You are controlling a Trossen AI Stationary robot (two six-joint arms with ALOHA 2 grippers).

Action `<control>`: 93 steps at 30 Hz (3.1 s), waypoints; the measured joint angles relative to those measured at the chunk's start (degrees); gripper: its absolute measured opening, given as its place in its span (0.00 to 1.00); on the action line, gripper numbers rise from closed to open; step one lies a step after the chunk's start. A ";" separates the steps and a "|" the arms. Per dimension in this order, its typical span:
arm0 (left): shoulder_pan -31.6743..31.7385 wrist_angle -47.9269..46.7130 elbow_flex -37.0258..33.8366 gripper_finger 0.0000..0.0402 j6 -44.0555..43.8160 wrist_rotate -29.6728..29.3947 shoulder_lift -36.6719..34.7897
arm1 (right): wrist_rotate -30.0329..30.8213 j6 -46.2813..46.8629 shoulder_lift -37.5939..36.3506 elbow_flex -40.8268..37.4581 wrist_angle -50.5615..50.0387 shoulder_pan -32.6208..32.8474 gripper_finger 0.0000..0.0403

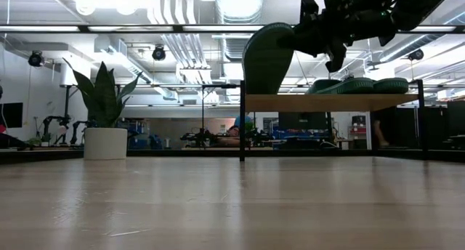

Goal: Pick and place slides into the shelf
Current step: Put the top green slipper on the shelf

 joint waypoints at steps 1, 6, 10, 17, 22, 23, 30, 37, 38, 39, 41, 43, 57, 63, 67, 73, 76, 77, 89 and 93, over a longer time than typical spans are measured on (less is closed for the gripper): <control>0.00 0.00 -0.05 0.69 0.00 0.00 0.00 | -0.09 0.49 0.00 -0.11 -0.12 -0.19 0.09; 0.00 -0.03 -0.52 0.69 -0.02 -0.02 0.00 | -0.08 4.90 0.00 -0.93 -0.25 -0.71 0.09; 0.00 0.02 -1.16 0.69 0.00 -0.04 0.00 | -0.06 9.19 0.00 -1.53 -0.18 -0.68 0.11; 0.00 0.03 -2.66 0.69 -0.01 -0.09 0.05 | 0.18 17.08 0.02 -1.99 -0.10 -0.68 0.14; 0.00 0.02 -3.08 0.69 -0.02 -0.09 0.17 | 0.54 25.08 0.02 -2.01 -0.08 -0.66 0.28; 0.00 0.04 -3.08 0.69 -0.02 -0.09 0.17 | 0.61 26.37 0.02 -2.01 -0.09 -0.66 0.31; 0.00 0.55 -3.01 0.69 -0.02 -0.09 0.02 | 0.64 32.30 0.02 -1.94 -0.34 -0.62 0.48; 0.00 0.54 -3.06 0.69 -0.02 -0.07 0.02 | 0.66 39.72 0.02 -1.88 -0.01 -0.64 0.57; 0.00 0.55 -3.06 0.69 -0.05 -0.07 0.02 | 0.67 41.13 0.02 -1.88 0.01 -0.64 0.58; 0.00 0.57 -3.06 0.69 -0.07 -0.09 0.02 | 0.68 42.44 0.02 -1.88 -0.01 -0.64 0.59; 0.00 1.19 -3.12 0.69 -0.09 -0.07 0.02 | 0.67 45.18 0.02 -1.88 0.01 -0.64 0.59; 0.00 1.55 -3.16 0.69 -0.09 -0.07 0.02 | 0.66 48.66 0.02 -1.86 0.01 -0.64 0.60; -0.07 1.62 -3.21 0.69 -0.26 -0.07 0.02 | 0.66 56.71 -0.38 -1.23 0.16 2.42 0.60; -0.06 1.68 -3.25 0.69 -0.26 -0.04 0.02 | 0.66 55.73 -0.85 -0.04 0.07 2.77 0.60; -0.04 1.64 -3.25 0.69 -0.26 -0.04 0.02 | 0.66 54.52 -0.85 0.98 -0.01 2.75 0.60; -0.04 1.60 -3.28 0.69 -0.26 -0.04 0.02 | 0.66 53.46 -0.85 1.38 0.01 2.75 0.59; -0.04 1.57 -3.28 0.69 -0.26 -0.04 0.02 | 0.66 53.53 -0.85 1.38 -0.01 2.75 0.59; -0.04 1.60 -3.28 0.69 -0.26 -0.04 0.02 | 0.66 53.67 -0.85 1.38 -0.01 2.76 0.59; 0.00 1.57 -3.28 0.69 -1.55 -0.02 0.02 | 0.64 53.52 -0.85 1.38 -0.32 2.77 0.59; 0.00 1.55 -3.28 0.69 -1.62 -0.02 0.02 | 0.64 53.52 -0.85 1.38 -0.49 2.77 0.59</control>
